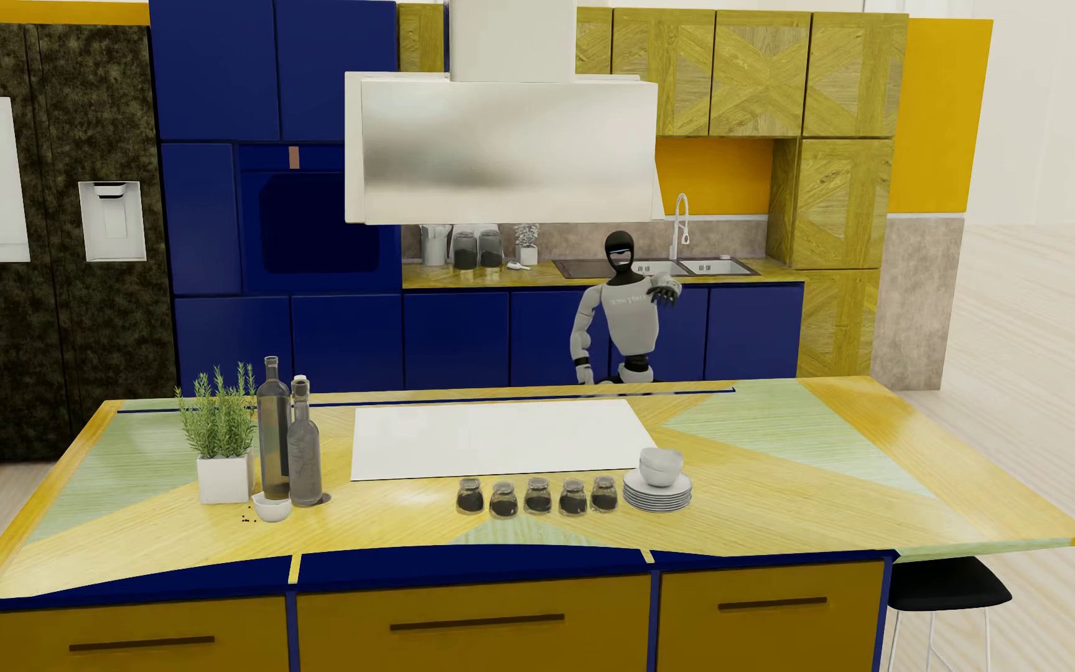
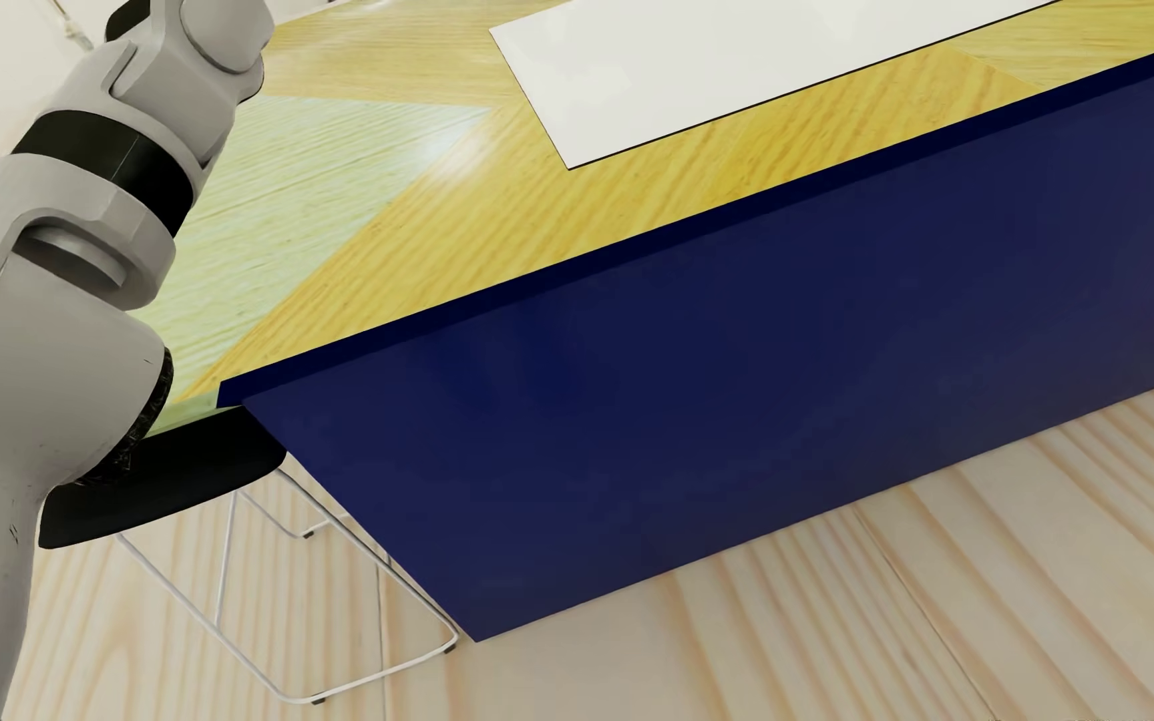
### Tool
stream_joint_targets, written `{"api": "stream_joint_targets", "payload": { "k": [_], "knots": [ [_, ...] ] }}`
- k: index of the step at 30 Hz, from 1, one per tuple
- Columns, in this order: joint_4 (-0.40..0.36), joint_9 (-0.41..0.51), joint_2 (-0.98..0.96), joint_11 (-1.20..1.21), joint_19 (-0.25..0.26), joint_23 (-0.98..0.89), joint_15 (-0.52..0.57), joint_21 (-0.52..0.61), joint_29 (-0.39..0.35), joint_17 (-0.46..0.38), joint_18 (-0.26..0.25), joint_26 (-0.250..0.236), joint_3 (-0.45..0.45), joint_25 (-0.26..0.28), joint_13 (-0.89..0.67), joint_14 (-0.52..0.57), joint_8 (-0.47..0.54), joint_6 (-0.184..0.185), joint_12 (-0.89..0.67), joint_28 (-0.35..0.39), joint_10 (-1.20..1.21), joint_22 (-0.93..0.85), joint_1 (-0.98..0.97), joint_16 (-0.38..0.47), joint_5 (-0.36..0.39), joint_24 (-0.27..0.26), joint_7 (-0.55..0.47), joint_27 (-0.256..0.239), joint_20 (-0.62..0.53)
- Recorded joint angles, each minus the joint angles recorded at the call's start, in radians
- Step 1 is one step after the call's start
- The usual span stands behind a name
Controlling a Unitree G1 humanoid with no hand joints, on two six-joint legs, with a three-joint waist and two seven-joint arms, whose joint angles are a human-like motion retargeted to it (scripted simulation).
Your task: Reach forward
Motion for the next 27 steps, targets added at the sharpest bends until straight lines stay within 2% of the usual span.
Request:
{"api": "stream_joint_targets", "payload": {
  "k": [7,14,20,27],
  "knots": [
    [0.004,0.002,0.001,-0.007,0.000,-0.022,0.003,-0.016,0.000,0.010,0.000,0.000,-0.013,0.000,0.004,-0.003,0.000,-0.007,-0.010,0.000,-0.003,-0.004,0.002,-0.004,0.004,0.000,0.000,0.000,0.029],
    [0.003,0.000,0.005,-0.013,0.000,-0.013,0.014,-0.015,0.000,-0.005,0.000,0.000,-0.012,0.000,0.002,-0.007,0.000,-0.007,0.003,0.000,-0.002,0.001,0.002,-0.002,0.004,0.000,0.000,0.000,-0.005],
    [0.005,0.001,0.003,0.030,0.000,-0.014,-0.047,-0.030,0.000,-0.004,0.000,0.000,-0.014,0.000,-0.001,-0.002,0.000,-0.010,-0.014,0.000,0.004,-0.001,0.012,-0.004,0.007,0.000,0.000,0.000,0.013],
    [0.007,0.001,0.010,0.031,0.000,-0.018,-0.051,-0.022,0.000,0.005,0.000,0.000,-0.019,0.000,0.003,-0.001,0.000,-0.017,-0.027,0.000,0.008,-0.003,0.016,-0.012,0.010,0.000,0.000,0.000,0.025]
  ]
}}
